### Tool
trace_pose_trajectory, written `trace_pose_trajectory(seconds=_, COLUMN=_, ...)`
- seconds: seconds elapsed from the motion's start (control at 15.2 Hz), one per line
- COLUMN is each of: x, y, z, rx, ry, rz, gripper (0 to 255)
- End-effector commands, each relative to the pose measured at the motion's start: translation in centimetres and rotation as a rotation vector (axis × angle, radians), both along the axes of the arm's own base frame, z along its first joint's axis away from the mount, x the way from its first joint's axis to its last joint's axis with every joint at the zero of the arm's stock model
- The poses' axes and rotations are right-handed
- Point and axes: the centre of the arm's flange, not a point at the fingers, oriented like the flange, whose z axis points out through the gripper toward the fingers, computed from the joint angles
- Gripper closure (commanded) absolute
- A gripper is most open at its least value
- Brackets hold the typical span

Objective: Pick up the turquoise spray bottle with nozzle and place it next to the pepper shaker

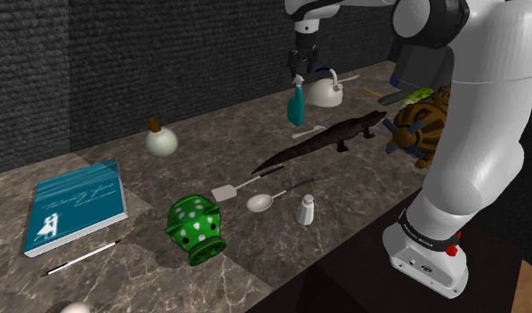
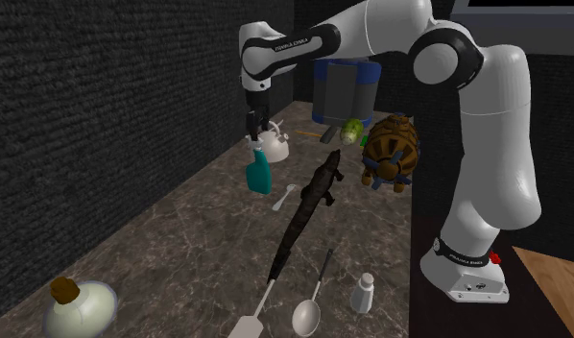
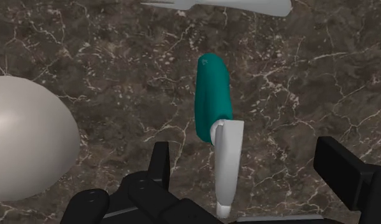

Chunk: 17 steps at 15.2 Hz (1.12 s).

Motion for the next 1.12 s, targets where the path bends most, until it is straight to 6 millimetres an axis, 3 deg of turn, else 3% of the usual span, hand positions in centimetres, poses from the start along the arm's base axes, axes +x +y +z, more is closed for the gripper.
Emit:
trace_pose_trajectory(seconds=0.0, x=0.8, y=-0.4, z=-1.0, rx=0.0, ry=0.0, rz=0.0, gripper=0)
trace_pose_trajectory(seconds=0.4, x=0.8, y=-0.4, z=-4.5, rx=0.0, ry=0.0, rz=0.0, gripper=0)
trace_pose_trajectory(seconds=0.92, x=0.8, y=-0.4, z=-4.5, rx=0.0, ry=0.0, rz=0.0, gripper=0)
trace_pose_trajectory(seconds=0.99, x=0.8, y=-0.4, z=-4.5, rx=0.0, ry=0.0, rz=0.0, gripper=255)
trace_pose_trajectory(seconds=1.06, x=0.8, y=-0.4, z=-4.5, rx=0.0, ry=0.0, rz=0.0, gripper=255)
